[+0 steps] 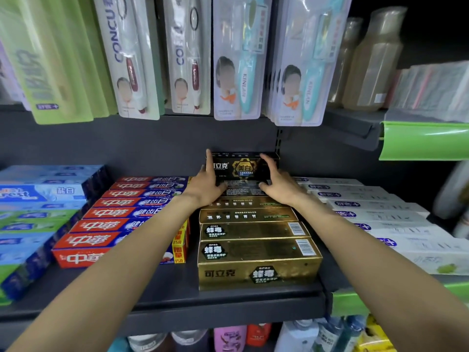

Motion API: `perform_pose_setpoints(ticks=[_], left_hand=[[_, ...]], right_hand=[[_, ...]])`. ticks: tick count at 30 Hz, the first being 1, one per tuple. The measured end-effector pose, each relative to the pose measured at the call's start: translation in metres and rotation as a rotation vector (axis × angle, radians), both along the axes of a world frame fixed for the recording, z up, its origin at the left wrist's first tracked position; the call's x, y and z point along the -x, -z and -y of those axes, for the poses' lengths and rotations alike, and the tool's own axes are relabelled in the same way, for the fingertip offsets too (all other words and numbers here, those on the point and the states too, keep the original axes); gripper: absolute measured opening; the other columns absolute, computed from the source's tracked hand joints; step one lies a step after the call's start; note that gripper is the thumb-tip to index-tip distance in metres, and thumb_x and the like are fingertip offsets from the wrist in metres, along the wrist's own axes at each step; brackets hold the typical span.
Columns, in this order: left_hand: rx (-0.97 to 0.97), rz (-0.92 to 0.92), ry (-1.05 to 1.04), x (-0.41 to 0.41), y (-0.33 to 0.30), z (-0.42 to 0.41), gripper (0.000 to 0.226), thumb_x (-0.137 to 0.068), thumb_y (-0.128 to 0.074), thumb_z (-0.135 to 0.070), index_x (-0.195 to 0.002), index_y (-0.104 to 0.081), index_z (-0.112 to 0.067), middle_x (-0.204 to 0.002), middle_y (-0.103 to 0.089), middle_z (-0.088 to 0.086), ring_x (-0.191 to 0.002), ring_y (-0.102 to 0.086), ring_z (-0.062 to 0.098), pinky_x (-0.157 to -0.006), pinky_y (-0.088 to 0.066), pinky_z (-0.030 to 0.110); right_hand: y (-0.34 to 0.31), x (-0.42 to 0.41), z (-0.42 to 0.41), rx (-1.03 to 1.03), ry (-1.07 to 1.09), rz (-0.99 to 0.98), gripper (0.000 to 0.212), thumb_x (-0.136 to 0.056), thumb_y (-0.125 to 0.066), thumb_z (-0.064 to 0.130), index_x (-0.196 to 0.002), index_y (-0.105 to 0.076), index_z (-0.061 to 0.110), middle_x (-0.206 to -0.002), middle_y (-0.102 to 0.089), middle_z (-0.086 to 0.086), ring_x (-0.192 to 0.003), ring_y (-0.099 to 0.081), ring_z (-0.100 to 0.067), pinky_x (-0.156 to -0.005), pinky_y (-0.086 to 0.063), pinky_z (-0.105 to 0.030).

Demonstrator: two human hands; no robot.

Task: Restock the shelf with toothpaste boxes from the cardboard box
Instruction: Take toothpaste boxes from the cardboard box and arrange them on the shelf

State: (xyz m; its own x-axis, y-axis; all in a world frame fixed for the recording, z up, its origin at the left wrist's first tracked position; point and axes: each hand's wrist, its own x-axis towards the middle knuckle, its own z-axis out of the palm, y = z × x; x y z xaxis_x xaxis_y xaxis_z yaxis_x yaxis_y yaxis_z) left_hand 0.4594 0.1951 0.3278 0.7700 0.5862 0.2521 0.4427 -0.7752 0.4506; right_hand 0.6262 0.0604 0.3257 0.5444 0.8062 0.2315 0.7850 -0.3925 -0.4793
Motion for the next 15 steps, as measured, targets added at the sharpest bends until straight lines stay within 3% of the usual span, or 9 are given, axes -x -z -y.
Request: perform_pose_setpoints(ticks=[5, 7, 10, 13, 15], left_hand=[[0.015, 0.002, -0.014, 0.004, -0.002, 0.002, 0.098, -0.093, -0.054, -0.036, -0.143, 0.028, -0.018, -0.147, -0.034, 0.021, -0.116, -0.054, 0.034, -0.099, -0.043, 0.039], [0.038, 0.010, -0.019, 0.007, -0.005, 0.006, 0.096, -0.094, -0.051, -0.038, -0.144, 0.027, -0.016, -0.142, -0.042, 0.021, -0.112, -0.056, 0.033, -0.095, -0.045, 0.038], [0.087, -0.022, -0.021, 0.021, -0.010, 0.022, 0.086, -0.095, -0.046, -0.044, -0.149, 0.014, -0.013, -0.127, -0.056, 0.017, -0.101, -0.060, 0.028, -0.081, -0.046, 0.031], [0.008, -0.187, 0.041, 0.034, -0.007, 0.039, 0.068, -0.095, -0.038, -0.050, -0.149, -0.020, -0.013, -0.145, -0.040, 0.015, -0.129, -0.043, 0.028, -0.099, -0.039, 0.032], [0.020, -0.263, 0.061, 0.038, -0.007, 0.048, 0.063, -0.097, -0.034, -0.050, -0.148, -0.023, -0.014, -0.155, -0.023, 0.011, -0.144, -0.016, 0.025, -0.111, -0.026, 0.036]], right_hand=[[-0.001, 0.003, 0.002, 0.006, -0.031, -0.032, 0.079, -0.094, -0.055, 0.026, -0.145, 0.003, 0.045, -0.134, -0.046, -0.019, -0.069, -0.058, -0.018, -0.061, -0.046, -0.030], [-0.001, 0.005, 0.009, 0.016, -0.013, -0.055, 0.080, -0.095, -0.052, 0.032, -0.146, 0.008, 0.043, -0.147, -0.034, -0.018, -0.097, -0.062, -0.027, -0.081, -0.052, -0.035], [0.000, 0.009, 0.020, 0.125, 0.048, -0.074, 0.074, -0.096, -0.044, 0.046, -0.148, 0.007, 0.037, -0.156, -0.019, -0.014, -0.135, -0.036, -0.031, -0.107, -0.031, -0.042], [0.004, 0.017, 0.025, 0.228, 0.064, -0.070, 0.068, -0.096, -0.034, 0.055, -0.151, -0.010, 0.024, -0.154, -0.025, -0.012, -0.139, -0.030, -0.030, -0.112, -0.028, -0.045], [0.004, 0.023, 0.025, 0.234, 0.066, -0.077, 0.067, -0.096, -0.034, 0.055, -0.150, -0.016, 0.020, -0.154, -0.023, -0.012, -0.140, -0.028, -0.030, -0.112, -0.027, -0.044]])
